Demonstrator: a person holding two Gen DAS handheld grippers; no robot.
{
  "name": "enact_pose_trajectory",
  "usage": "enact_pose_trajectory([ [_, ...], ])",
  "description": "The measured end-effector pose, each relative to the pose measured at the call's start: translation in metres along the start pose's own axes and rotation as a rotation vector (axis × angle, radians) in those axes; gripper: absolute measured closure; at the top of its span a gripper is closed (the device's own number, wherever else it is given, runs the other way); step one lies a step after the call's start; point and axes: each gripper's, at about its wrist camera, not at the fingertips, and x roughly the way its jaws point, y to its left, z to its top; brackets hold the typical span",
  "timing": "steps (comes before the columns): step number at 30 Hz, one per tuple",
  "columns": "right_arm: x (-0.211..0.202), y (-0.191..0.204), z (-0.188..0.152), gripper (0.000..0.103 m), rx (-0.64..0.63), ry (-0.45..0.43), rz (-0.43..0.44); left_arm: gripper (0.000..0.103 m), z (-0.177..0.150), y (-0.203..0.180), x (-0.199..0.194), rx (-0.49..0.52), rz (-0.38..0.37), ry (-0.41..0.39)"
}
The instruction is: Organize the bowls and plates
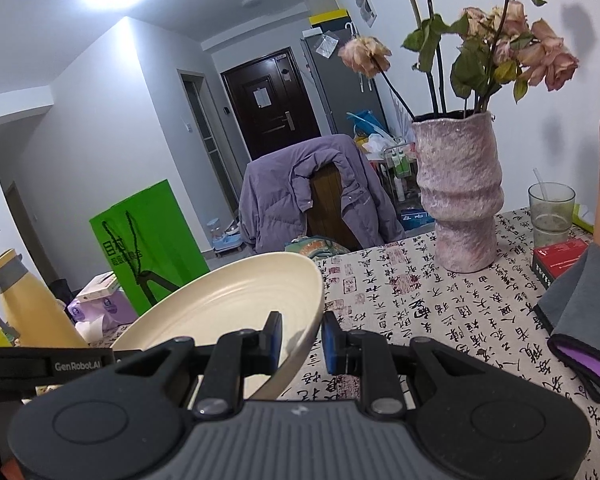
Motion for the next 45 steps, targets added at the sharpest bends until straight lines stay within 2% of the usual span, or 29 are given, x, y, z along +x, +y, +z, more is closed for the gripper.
enact_pose_trajectory([
  [45, -0.092, 0.035, -0.034, 0.082, -0.035, -0.043, 0.014, 0.076, -0.046, 0.023, -0.097, -0.005, -0.022, -0.076],
])
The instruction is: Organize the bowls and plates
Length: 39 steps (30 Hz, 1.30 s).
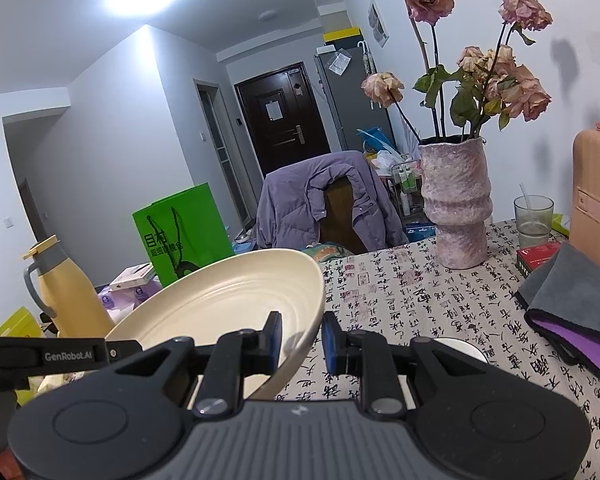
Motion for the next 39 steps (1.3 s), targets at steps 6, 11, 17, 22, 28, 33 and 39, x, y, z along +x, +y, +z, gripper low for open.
enact_pose_trajectory([
  [6, -0.012, 0.005, -0.007, 0.082, 0.000, -0.004, 0.003, 0.076, -0.007, 0.005, -0.013, -0.008, -0.006, -0.010],
  [11, -0.022, 0.011, -0.013, 0.082, -0.004, -0.004, 0.004, 0.076, -0.011, 0.010, -0.024, -0.011, -0.009, -0.021],
  [17, -0.034, 0.017, -0.018, 0.082, -0.005, -0.011, 0.008, 0.076, -0.015, 0.014, -0.038, -0.009, -0.010, -0.033],
  [22, -0.045, 0.024, -0.021, 0.082, -0.014, -0.022, 0.009, 0.076, -0.020, 0.018, -0.049, -0.014, -0.016, -0.045],
  [28, -0.055, 0.028, -0.024, 0.082, -0.021, -0.029, 0.010, 0.076, -0.027, 0.024, -0.063, -0.020, -0.020, -0.060],
  [33, -0.067, 0.035, -0.029, 0.082, -0.025, -0.036, 0.014, 0.076, -0.033, 0.028, -0.075, -0.023, -0.023, -0.070],
  [39, -0.080, 0.044, -0.034, 0.082, -0.038, -0.044, 0.016, 0.076, -0.040, 0.034, -0.089, -0.028, -0.026, -0.087],
])
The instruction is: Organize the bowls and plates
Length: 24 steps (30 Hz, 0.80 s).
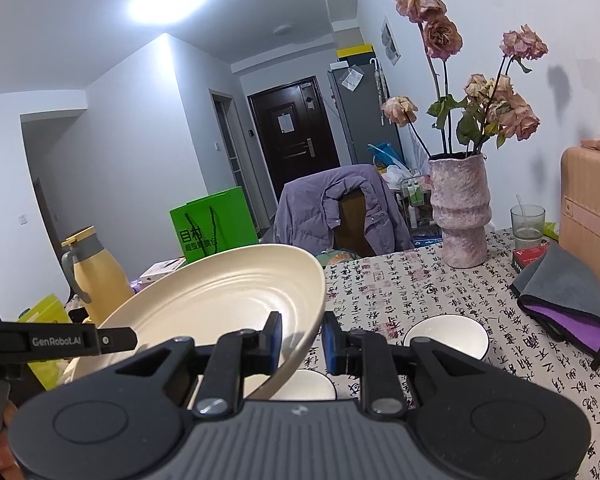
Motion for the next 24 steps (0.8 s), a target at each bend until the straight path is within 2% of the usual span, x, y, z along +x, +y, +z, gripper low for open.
enact_pose_trajectory([
  [24, -0.027, 0.020, -0.022, 0.082, -0.011, 0.001, 0.015, 0.076, -0.017, 0.019, -0.035, -0.019, -0.009, -0.038],
])
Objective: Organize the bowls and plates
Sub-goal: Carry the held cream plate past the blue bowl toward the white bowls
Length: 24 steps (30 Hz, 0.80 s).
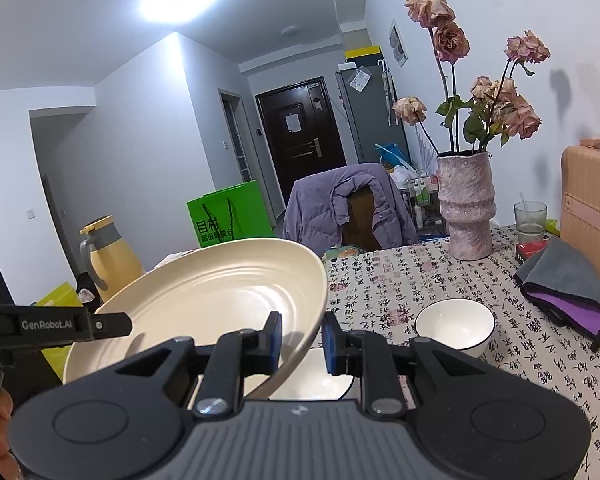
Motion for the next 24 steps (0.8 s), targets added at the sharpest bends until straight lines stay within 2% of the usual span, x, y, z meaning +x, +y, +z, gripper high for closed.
enact_pose_trajectory([
  [17, -0.010, 0.010, -0.019, 0.082, 0.013, 0.013, 0.019, 0.076, -0.018, 0.015, -0.021, -0.004, -0.005, -0.040],
  [24, -0.013, 0.012, -0.028, 0.082, 0.012, 0.024, 0.020, 0.076, -0.026, 0.020, -0.024, -0.008, -0.020, -0.032],
])
